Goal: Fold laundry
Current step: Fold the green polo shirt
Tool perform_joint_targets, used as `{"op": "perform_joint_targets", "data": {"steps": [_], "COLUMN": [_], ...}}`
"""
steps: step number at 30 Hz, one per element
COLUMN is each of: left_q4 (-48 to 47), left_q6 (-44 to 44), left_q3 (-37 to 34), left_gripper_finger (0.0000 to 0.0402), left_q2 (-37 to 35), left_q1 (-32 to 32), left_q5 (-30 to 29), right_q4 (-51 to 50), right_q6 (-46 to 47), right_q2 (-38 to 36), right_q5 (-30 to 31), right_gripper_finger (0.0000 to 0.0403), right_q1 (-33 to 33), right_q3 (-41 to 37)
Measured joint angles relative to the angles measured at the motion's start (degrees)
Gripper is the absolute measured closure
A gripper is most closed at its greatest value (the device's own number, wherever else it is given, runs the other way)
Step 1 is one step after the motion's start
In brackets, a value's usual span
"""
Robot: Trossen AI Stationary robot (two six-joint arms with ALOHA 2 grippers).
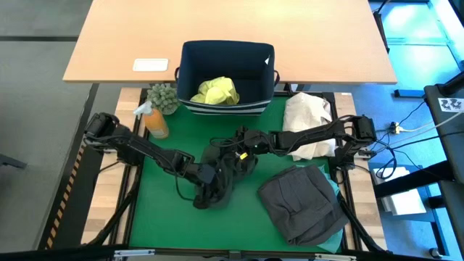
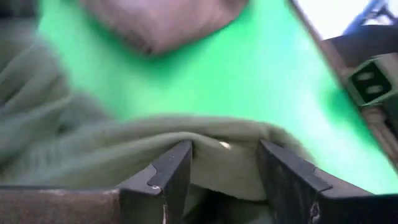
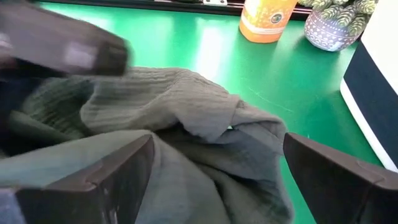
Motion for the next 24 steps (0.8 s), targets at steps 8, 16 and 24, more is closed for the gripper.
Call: {"op": "perform_joint_targets", "data": {"steps": [8, 16, 24], "left_q4": [0.83, -6.37, -16.42], "left_q6": [8.52, 11.49, 6.98], "left_q3": [5.38, 8.88, 8.98], "left_gripper_finger": [0.0225, 0.0225, 0.0225], "left_q2": [-0.04, -0.40, -1.42], "left_q1": [-5.51, -8.19, -6.47], "left_q5": [4.69, -9.00, -26.03], "right_q4": [-0.50, -1.57, -4.80], "right_q6": [-0.02, -0.04, -0.04], "right_q2": [0.00, 0.00, -2.34], "right_q5": [0.04, 0.04, -4.24], "right_gripper_finger": [0.0047, 0.0047, 0.0047], "right_q1": [0.00, 0.00, 0.00], "right_q3": [0.00, 0.00, 0.00]}}
